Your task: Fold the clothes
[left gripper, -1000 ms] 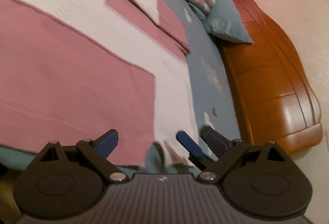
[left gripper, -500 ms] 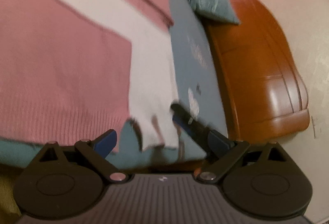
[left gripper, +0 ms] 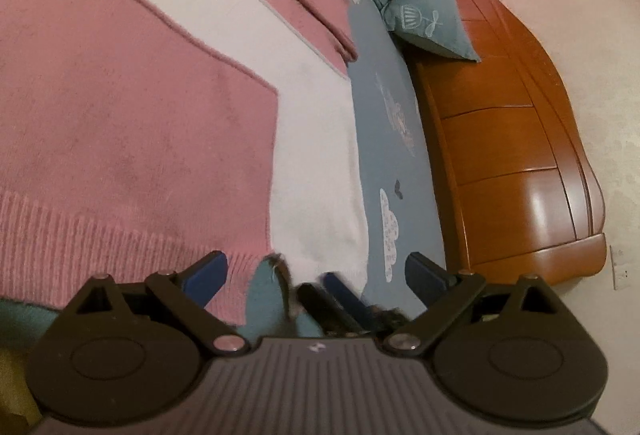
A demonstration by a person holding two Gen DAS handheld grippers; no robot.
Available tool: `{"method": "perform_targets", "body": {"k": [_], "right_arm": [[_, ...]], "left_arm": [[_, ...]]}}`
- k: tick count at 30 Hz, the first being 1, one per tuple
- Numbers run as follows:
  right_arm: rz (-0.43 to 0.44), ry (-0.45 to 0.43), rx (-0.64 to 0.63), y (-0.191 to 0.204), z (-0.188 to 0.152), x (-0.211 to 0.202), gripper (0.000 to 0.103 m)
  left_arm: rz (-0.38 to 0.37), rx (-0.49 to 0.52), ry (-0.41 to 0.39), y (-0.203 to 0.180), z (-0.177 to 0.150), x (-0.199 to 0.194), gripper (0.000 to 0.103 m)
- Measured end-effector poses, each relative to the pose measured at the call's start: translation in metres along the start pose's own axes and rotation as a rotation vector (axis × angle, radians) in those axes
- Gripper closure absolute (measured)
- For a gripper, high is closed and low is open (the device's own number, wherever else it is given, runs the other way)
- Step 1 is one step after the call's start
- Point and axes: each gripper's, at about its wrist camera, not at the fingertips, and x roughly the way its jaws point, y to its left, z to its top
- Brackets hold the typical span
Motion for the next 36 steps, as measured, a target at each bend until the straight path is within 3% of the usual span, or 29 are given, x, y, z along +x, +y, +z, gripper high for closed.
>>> {"method": "perform_targets", "body": {"k": [7, 10, 12, 14, 19, 21, 25, 28, 29, 32, 36], "right_arm": [[0.032, 0.0, -0.002, 0.007, 0.0, -0.011, 0.068], [0.058, -0.039, 0.013, 0.004, 0.009, -0.019, 0.065], [0.015, -0.057, -0.004, -0.002, 0.02, -0.015, 0.057], [-0.037, -0.064, -0.02, -0.01, 0.03, -0.006, 0.055], [-0.042, 0.039, 0.123, -0.039, 0.024, 0.02, 0.051], [-0.015, 0.017, 0.147, -0.041, 0.02, 0.012, 0.044], [0.015, -0.058, 0.163, -0.043, 0.022, -0.003, 0.044], [0.014, -0.058, 0.184, -0.051, 0.033, 0.009, 0.041], [0.002, -0.04, 0.201, -0.054, 0.035, 0.014, 0.035], [-0.068, 0.001, 0.248, -0.063, 0.033, 0.024, 0.034], [-0.073, -0.044, 0.277, -0.065, 0.024, 0.014, 0.032]], "left_arm": [[-0.021, -0.015, 0.002, 0.004, -0.004, -0.009, 0.008], [-0.003, 0.056, -0.051, -0.007, 0.0, -0.02, 0.008], [0.017, 0.083, -0.087, -0.009, 0.004, -0.028, 0.007], [0.037, 0.072, -0.097, -0.004, 0.005, -0.029, 0.007], [0.049, 0.06, -0.084, 0.008, -0.002, -0.027, 0.007], [0.046, 0.054, -0.074, 0.008, -0.003, -0.029, 0.007], [0.032, 0.028, -0.082, 0.012, -0.001, -0.028, 0.007], [0.047, 0.048, -0.086, 0.009, -0.002, -0.025, 0.007], [0.053, 0.058, -0.085, 0.008, -0.003, -0.025, 0.007], [0.05, 0.065, -0.089, 0.008, -0.005, -0.025, 0.007], [0.033, 0.07, -0.088, 0.003, -0.003, -0.029, 0.007]]}}
